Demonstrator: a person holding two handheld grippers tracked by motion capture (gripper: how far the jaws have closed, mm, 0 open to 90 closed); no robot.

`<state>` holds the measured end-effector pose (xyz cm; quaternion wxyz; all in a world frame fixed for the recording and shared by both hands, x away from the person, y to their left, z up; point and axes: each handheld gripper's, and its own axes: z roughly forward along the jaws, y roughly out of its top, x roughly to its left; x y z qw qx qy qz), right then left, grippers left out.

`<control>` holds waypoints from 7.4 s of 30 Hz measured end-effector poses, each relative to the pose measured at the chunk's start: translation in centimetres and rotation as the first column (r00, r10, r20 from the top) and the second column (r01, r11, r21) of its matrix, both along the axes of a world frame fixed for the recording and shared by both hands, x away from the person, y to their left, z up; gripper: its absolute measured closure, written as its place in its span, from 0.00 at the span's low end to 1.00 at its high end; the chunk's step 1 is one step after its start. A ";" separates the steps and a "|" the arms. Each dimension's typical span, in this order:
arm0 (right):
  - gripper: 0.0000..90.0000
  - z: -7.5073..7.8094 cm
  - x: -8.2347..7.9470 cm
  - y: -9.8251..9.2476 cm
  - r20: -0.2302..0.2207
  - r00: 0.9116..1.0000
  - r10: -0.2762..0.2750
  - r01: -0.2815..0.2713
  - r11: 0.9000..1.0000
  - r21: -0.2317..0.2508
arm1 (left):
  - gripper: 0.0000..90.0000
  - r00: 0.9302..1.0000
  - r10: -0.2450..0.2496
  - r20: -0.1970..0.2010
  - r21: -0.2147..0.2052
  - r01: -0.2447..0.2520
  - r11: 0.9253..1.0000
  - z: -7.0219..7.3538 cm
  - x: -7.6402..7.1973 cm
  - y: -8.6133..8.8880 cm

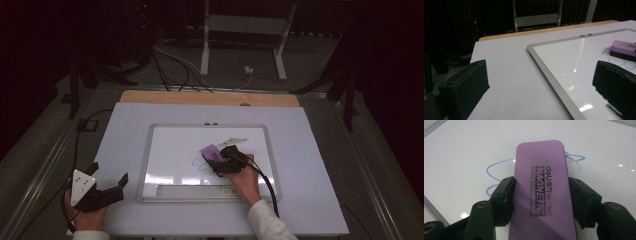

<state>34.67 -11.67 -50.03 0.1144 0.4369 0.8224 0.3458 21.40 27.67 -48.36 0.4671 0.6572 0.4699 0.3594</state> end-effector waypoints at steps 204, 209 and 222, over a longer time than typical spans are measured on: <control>0.40 0.0 3.5 -0.8 -0.002 0.987 -0.161 0.161 0.987 -0.021 | 0.01 1.000 -0.013 -0.012 -0.008 0.012 1.000 -0.2 0.2 -0.2; 0.33 0.9 2.6 -0.5 0.089 0.987 -0.137 0.139 0.990 -0.021 | 0.01 1.000 -0.013 -0.013 -0.006 0.013 1.000 -0.2 0.2 -0.2; 0.37 0.8 1.6 0.6 0.150 0.987 -0.060 0.076 0.991 -0.106 | 0.01 1.000 -0.014 -0.013 -0.010 0.014 1.000 -0.2 0.2 -0.2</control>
